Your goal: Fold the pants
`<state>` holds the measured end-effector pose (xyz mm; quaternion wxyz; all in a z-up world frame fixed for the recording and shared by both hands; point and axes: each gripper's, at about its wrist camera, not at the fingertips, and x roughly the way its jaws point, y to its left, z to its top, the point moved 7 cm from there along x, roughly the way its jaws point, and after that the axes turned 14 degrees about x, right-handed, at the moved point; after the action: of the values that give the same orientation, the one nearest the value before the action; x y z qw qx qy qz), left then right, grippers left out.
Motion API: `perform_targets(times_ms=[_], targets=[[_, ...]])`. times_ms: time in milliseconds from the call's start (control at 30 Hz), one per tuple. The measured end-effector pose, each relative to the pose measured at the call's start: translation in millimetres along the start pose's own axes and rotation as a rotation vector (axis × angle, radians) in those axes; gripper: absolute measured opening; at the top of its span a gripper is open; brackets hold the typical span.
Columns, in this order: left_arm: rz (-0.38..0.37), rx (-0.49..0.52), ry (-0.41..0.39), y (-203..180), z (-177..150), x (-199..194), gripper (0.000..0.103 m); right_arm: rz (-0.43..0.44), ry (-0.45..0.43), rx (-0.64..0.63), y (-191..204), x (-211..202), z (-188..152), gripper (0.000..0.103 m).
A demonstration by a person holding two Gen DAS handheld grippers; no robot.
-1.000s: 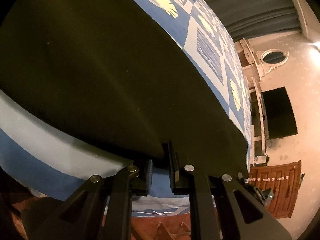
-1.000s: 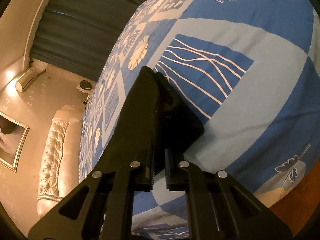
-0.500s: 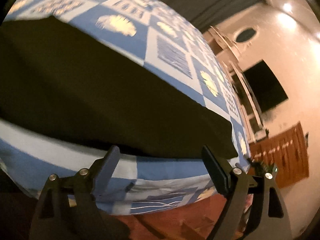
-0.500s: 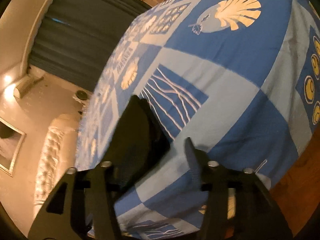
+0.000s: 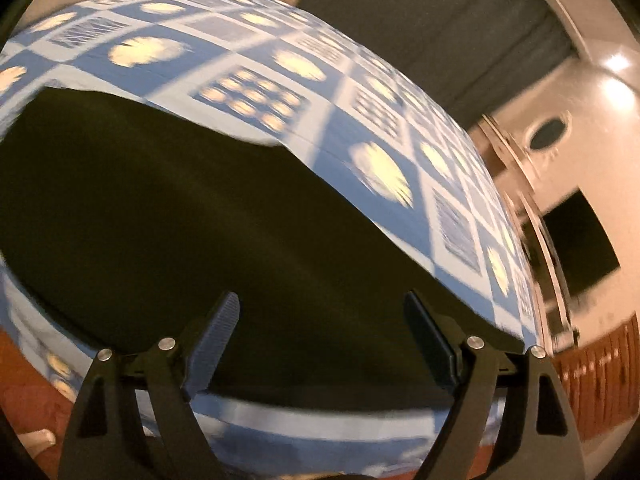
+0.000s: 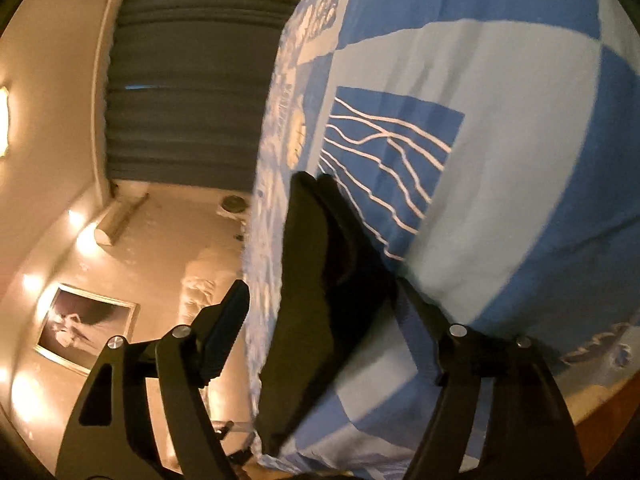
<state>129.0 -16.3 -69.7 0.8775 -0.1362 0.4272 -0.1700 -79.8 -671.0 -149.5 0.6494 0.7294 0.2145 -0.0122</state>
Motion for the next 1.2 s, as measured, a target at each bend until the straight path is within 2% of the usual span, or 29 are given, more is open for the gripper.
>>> perform_targets(times_ms=[33,100,133,200,233,267,367,400,467,600,833,1200], targets=[[0.009,-0.014,-0.006,11.4,4.5,-3.1,0.083,-0.020,0.003,-0.027,2.4,2.2,-1.8,0.070],[0.050,-0.042,-0.013,38.2,10.6,-9.4,0.083,-0.056,0.023,-0.063,3.8,6.1,-6.1,0.047],[0.072,-0.055,-0.019,51.9,12.9,-12.5,0.083,-0.065,0.035,-0.072,5.9,8.6,-7.3,0.030],[0.111,-0.068,-0.023,74.0,15.2,-17.3,0.083,-0.090,0.055,-0.095,9.0,14.5,-13.0,0.028],[0.125,-0.075,-0.024,83.9,16.1,-18.4,0.083,-0.116,0.067,-0.108,8.3,19.5,-13.2,0.032],[0.134,-0.080,-0.021,92.6,16.6,-18.7,0.083,-0.123,0.068,-0.110,7.9,22.4,-12.5,0.042],[0.149,-0.094,0.003,110.2,14.4,-17.8,0.083,-0.116,0.040,-0.123,11.8,29.5,-10.1,0.042],[0.153,-0.098,0.004,114.3,14.0,-17.7,0.083,-0.131,0.037,-0.133,14.2,32.7,-10.6,0.039],[0.151,-0.112,0.007,119.1,11.2,-16.4,0.083,-0.161,0.021,-0.133,14.7,32.2,-8.8,0.012],[0.152,-0.111,0.046,123.4,5.4,-11.5,0.083,-0.185,0.009,-0.143,17.8,28.5,-9.2,0.011],[0.194,0.021,0.107,118.9,-0.6,-4.8,0.083,-0.185,-0.013,-0.200,45.7,24.3,-15.8,0.011],[0.185,-0.007,0.105,123.6,-0.8,-5.1,0.083,-0.158,-0.034,-0.297,91.2,22.5,-38.9,0.011]])
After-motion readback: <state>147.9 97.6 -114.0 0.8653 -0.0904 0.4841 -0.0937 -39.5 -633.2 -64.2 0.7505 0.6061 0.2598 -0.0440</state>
